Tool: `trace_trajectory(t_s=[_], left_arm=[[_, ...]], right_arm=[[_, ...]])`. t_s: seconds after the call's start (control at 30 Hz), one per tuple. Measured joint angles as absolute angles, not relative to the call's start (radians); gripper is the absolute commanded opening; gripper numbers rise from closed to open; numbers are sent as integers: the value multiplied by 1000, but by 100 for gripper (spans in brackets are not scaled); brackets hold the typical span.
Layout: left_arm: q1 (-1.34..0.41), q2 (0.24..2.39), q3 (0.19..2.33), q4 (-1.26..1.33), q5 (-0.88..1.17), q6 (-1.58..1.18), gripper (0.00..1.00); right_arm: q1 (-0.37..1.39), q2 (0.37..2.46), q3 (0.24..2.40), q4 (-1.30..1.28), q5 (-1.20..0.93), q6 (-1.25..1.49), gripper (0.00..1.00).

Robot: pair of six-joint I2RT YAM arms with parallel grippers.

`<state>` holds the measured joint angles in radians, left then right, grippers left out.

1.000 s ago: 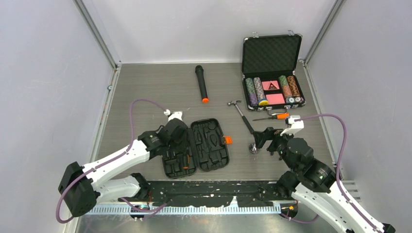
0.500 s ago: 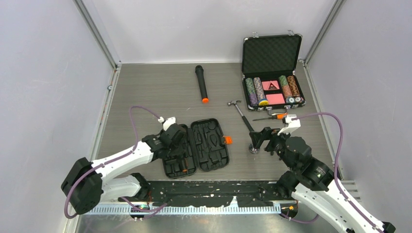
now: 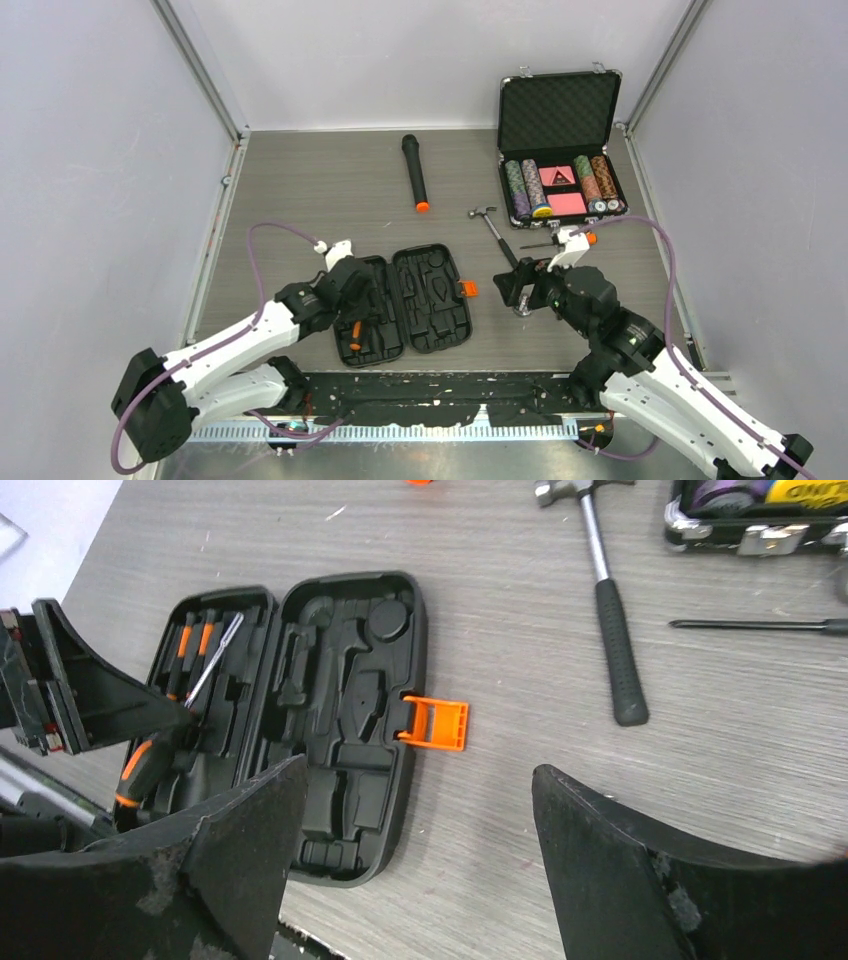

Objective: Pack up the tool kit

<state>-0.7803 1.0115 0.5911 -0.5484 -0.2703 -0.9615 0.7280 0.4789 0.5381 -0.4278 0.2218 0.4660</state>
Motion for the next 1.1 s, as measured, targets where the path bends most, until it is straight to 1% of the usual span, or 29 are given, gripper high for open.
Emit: trace_trajectory(t_s=[0.13,0.4,0.67,0.8,0.9,1.03,1.1], left_arm=[[-780,971,582,-563,-265,-963,54],[-776,963,559,-550,-266,-964,54],[-776,1016,584,-568,-281,-944,54],[-775,1092,622,-621,-329,-894,53],[-775,1169,657,-670,-333,-862,46],[-775,1244,696,-707,-328,-834,26],[-775,1262,703,-715,-316,-830,19]], right_arm=[[728,546,538,-381,176,465,84],[728,680,538,-294,91,466,83],[728,682,537,-268,57,467,83],[728,668,526,-259,54,469,83],[728,667,523,-258,52,469,83],[728,664,523,-258,53,468,83],[728,655,523,-260,54,468,84]])
